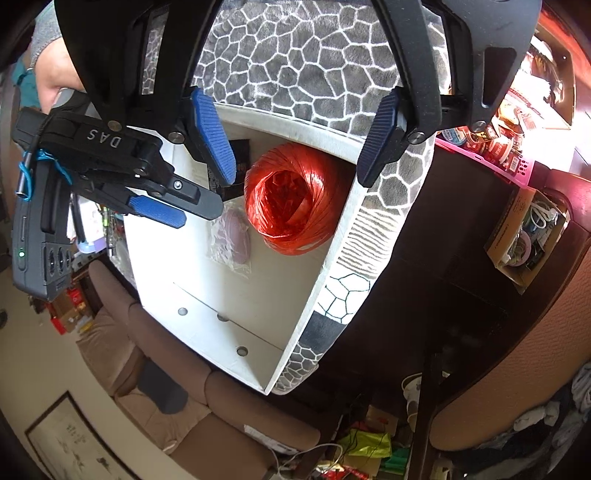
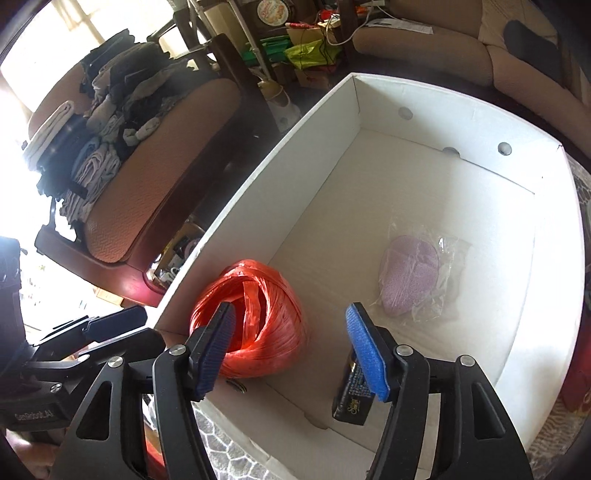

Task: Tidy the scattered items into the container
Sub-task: 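Open the right gripper to drop the twine ball into the box, then withdraw the right tool from the box back over the item pile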

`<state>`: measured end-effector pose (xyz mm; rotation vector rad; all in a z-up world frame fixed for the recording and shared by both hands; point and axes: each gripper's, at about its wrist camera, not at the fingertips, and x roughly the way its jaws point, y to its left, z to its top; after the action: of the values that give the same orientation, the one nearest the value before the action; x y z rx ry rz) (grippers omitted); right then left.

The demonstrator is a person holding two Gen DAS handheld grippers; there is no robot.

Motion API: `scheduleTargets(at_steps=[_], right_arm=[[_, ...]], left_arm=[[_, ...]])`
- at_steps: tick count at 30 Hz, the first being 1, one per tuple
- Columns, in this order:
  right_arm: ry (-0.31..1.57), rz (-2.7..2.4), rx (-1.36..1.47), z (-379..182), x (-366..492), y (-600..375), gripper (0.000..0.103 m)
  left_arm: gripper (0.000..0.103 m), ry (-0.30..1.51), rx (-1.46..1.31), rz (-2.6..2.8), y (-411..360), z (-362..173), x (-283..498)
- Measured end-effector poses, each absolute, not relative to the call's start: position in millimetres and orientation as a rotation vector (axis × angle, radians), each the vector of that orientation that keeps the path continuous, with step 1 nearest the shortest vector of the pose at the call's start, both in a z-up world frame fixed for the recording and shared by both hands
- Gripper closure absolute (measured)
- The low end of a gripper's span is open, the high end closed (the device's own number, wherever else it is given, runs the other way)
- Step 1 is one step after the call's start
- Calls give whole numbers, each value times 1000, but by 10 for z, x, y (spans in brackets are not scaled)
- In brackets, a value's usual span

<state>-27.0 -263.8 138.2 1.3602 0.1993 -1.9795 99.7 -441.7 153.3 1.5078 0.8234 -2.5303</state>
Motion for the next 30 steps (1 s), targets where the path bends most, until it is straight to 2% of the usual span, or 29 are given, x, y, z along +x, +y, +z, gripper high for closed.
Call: scheduleTargets(at_steps=[1, 3, 5, 6, 8, 17, 30], right_arm=[[218, -1984, 1345, 1424, -221, -2615, 22], [256, -1977, 1326, 1473, -114, -2580, 16], [300, -1976, 1314, 1484, -4, -2552, 12], [328, -1978, 1308, 1481, 53, -2549, 7], [393, -2000, 1290, 1470, 172, -2559, 0], [461, -2042, 1232, 1512, 496, -2498, 0], [410, -2090, 1188, 1812, 757, -1976, 0]], left_arm=[[17, 821, 1496, -2534, -4411, 1554, 1033], [7, 853, 1463, -2547, -4418, 1579, 1127], [3, 869, 1453, -2530, -4438, 1570, 1206], [0, 875, 1457, -2522, -4444, 1558, 1237], [0, 893, 1456, -2515, -4459, 1549, 1297], [0, 851, 1465, -2504, -4337, 1610, 1492], [0, 684, 1483, -2592, -3624, 1887, 1537]])
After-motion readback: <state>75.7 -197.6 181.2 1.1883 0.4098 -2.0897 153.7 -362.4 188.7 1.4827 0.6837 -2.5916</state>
